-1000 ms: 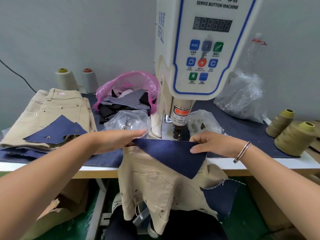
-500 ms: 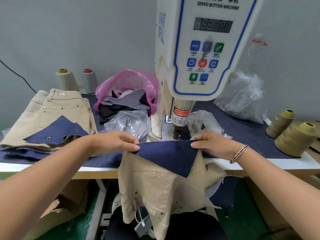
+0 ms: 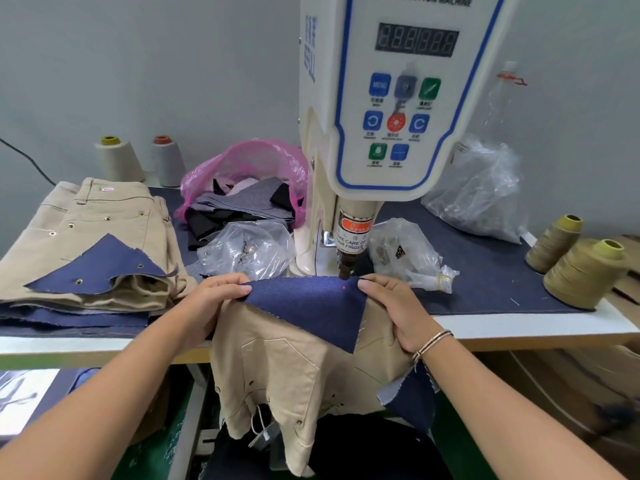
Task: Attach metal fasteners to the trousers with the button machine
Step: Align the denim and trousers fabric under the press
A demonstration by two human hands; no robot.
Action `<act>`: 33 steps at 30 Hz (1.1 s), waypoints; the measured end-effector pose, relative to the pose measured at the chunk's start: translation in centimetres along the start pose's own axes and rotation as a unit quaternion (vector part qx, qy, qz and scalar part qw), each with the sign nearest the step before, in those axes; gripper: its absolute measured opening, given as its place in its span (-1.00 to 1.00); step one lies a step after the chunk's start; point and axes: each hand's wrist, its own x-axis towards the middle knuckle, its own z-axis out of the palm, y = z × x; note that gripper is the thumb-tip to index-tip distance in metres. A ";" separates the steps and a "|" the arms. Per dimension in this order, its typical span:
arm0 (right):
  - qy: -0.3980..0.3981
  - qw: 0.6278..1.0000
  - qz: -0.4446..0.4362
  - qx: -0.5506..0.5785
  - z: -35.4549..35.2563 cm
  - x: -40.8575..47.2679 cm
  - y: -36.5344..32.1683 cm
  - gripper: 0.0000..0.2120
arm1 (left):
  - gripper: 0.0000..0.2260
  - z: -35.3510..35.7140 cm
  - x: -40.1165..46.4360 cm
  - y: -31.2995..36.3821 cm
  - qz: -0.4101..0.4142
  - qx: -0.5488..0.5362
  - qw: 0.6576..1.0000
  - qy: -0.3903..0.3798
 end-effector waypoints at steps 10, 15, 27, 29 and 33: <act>-0.014 0.999 -0.031 0.029 0.2 -0.1 0.1 -0.67 | -0.82 0.2 -0.5 -0.5 0.033 -0.033 0.999 0.002; -0.019 0.998 -0.051 0.031 -0.1 0.2 0.5 -0.70 | -0.60 0.6 -0.5 -0.6 0.032 -0.039 0.999 0.020; -0.004 0.998 -0.059 0.033 -0.4 0.4 0.6 -0.86 | -0.86 0.6 -0.7 -0.2 0.023 -0.036 0.999 0.024; 0.004 0.997 -0.065 0.047 -0.5 0.3 0.7 -0.85 | -0.85 0.7 -0.6 -0.2 0.035 -0.015 0.999 0.012; 0.056 0.983 -0.077 0.157 -0.7 -0.4 0.7 -0.75 | -0.86 2.6 0.4 -0.8 0.155 0.128 0.977 0.066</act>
